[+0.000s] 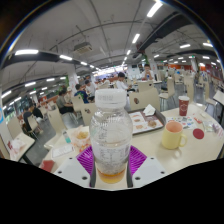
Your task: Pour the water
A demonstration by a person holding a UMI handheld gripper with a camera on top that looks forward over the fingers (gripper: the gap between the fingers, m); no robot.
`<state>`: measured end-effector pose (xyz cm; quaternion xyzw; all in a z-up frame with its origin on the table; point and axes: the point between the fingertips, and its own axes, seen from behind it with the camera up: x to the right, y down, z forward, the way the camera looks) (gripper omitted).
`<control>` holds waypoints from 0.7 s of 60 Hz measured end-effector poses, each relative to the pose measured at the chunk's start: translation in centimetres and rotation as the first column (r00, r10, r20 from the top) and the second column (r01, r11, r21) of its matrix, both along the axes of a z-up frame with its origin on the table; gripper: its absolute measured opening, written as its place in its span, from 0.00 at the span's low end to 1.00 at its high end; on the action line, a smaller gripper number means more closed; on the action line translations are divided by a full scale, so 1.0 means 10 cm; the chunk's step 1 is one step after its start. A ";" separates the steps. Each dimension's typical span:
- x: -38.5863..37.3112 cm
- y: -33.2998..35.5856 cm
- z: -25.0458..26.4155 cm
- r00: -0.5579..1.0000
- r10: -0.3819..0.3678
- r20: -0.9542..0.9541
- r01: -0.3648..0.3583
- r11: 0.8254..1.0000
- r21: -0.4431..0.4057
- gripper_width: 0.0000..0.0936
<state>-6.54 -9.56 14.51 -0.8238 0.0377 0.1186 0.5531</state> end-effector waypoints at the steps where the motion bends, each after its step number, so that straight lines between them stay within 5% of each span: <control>1: -0.02 0.08 0.07 0.999 -0.002 -0.041 0.003 1.000 0.004 0.44; 10: 0.04 0.59 0.72 0.885 -0.003 -0.466 0.011 1.000 0.014 0.44; 21: 0.45 1.10 0.97 0.454 -0.090 -0.886 0.036 0.996 -0.083 0.44; 31: 0.88 1.39 0.68 0.081 -0.205 -0.975 0.031 0.979 -0.203 0.43; 42: 1.09 1.53 0.27 -0.127 -0.293 -0.948 -0.014 0.956 -0.294 0.43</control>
